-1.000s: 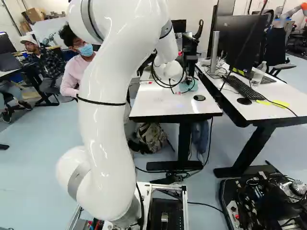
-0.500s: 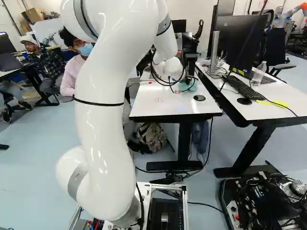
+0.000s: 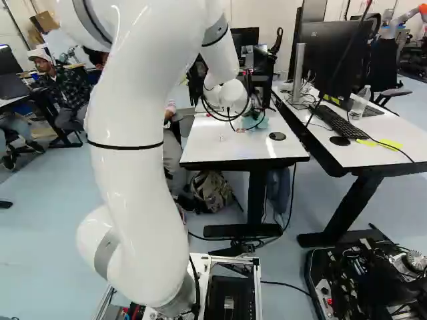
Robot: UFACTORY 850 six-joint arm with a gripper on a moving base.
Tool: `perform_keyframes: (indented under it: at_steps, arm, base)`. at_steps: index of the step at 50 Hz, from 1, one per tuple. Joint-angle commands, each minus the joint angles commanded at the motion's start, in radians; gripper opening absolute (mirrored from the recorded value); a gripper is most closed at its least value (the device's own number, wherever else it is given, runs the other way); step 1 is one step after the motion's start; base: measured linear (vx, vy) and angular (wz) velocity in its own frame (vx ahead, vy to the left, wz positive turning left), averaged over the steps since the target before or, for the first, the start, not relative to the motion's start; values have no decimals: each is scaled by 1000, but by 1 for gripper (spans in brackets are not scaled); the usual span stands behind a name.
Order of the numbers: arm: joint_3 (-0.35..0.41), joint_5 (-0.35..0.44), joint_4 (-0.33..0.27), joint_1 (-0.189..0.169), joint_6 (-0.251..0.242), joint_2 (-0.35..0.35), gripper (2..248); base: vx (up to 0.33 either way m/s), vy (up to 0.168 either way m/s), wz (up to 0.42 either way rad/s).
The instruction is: Clean the table with the green towel
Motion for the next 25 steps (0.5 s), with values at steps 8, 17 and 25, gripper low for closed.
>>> perform_keyframes:
  at_steps: [8,17,25]
  arm:
    - [45,0,0,10,0,36,37]
    - [96,0,0,19,0,78,37]
    - [141,1,0,20,0,116,37]
  base:
    - [0,0,0]
    - [0,0,0]
    - [0,0,0]
